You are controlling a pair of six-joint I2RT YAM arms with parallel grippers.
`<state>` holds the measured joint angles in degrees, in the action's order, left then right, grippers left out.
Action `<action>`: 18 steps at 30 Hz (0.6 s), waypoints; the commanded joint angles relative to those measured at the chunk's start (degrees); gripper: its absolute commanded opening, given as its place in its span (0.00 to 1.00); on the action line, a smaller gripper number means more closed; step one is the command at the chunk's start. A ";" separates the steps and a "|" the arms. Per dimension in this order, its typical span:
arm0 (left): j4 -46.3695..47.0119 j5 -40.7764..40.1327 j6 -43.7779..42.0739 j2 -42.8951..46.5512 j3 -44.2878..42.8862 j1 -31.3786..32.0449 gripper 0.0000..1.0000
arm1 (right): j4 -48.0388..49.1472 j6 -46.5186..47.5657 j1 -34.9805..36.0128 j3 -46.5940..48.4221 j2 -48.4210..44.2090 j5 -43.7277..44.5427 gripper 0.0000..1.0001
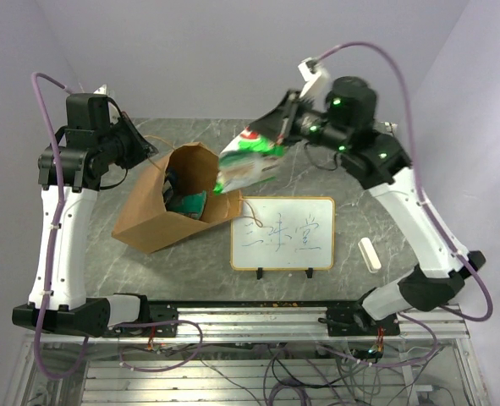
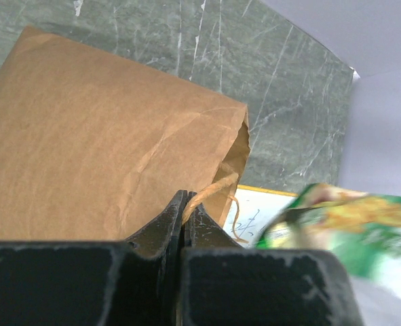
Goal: Take the snacks out of the paper bag
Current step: Take out the snack from the paper bag.
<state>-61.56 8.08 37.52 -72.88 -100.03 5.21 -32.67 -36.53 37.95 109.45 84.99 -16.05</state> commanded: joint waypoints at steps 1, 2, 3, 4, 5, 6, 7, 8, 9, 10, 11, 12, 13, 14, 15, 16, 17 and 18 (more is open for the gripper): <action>-1.71 -1.92 -2.05 0.57 -1.84 -0.82 0.07 | 0.97 5.92 -7.22 4.34 1.05 2.21 0.00; -2.31 -2.26 -2.38 0.43 -2.17 -0.82 0.07 | 0.18 6.29 -8.75 5.70 2.28 2.58 0.00; -2.82 -2.61 -2.63 0.27 -2.53 -0.82 0.07 | -0.36 6.75 -10.21 6.99 3.49 2.91 0.00; -3.26 -2.89 -2.77 0.21 -2.84 -0.82 0.07 | -0.72 7.28 -11.74 8.09 4.84 3.61 0.00; -3.38 -2.89 -2.87 0.32 -2.70 -0.82 0.07 | -0.65 7.78 -12.88 8.70 6.11 4.33 0.00; -3.27 -2.78 -2.95 0.47 -2.43 -0.82 0.07 | 0.05 8.20 -13.88 8.64 7.19 4.52 0.00; -3.19 -2.76 -2.97 0.61 -2.21 -0.82 0.07 | 0.97 8.38 -15.08 7.93 8.48 4.48 0.00; -3.24 -2.92 -2.91 0.57 -2.27 -0.82 0.07 | 1.94 8.30 -16.31 7.29 9.79 4.12 0.00; -3.65 -3.11 -2.85 0.37 -2.53 -0.82 0.07 | 3.66 8.01 -17.82 6.43 11.19 3.50 0.00; -3.83 -3.13 -2.81 0.11 -3.07 -0.82 0.07 | 4.43 7.86 -18.49 5.73 12.75 2.85 0.00; -4.14 -3.04 -2.80 -0.23 -3.58 -0.82 0.07 | 5.62 7.84 -19.10 5.46 14.51 2.30 0.00; -4.36 -2.92 -2.72 -0.55 -4.00 -0.84 0.07 | 6.54 7.48 -19.76 5.92 16.80 1.55 0.00; -4.64 -2.77 -2.51 -0.85 -4.45 -0.87 0.07 | 7.11 7.22 -20.04 7.17 19.34 0.63 0.00; -4.77 -2.66 -2.46 -1.08 -4.93 -0.82 0.07 | 7.72 6.97 -20.06 8.69 22.98 -0.53 0.00; -4.79 -2.59 -2.33 -1.15 -5.11 -0.87 0.07 | 8.29 6.53 -20.05 10.93 26.12 -1.88 0.00; -4.95 -2.72 -2.09 -1.22 -5.12 -0.87 0.07 | 8.52 5.75 -20.05 13.67 29.04 -3.32 0.00; -5.16 -2.98 -1.78 -1.21 -5.05 -0.86 0.07 | 8.76 4.78 -19.96 16.69 33.02 -5.15 0.00; -5.29 -3.10 -1.55 -1.21 -4.92 -0.89 0.07 | 9.19 3.56 -19.97 19.68 36.58 -6.90 0.00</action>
<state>-65.84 6.20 35.79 -73.84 -103.39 5.06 -28.51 -30.22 17.63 119.68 112.01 -15.84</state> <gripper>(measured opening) 0.078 0.006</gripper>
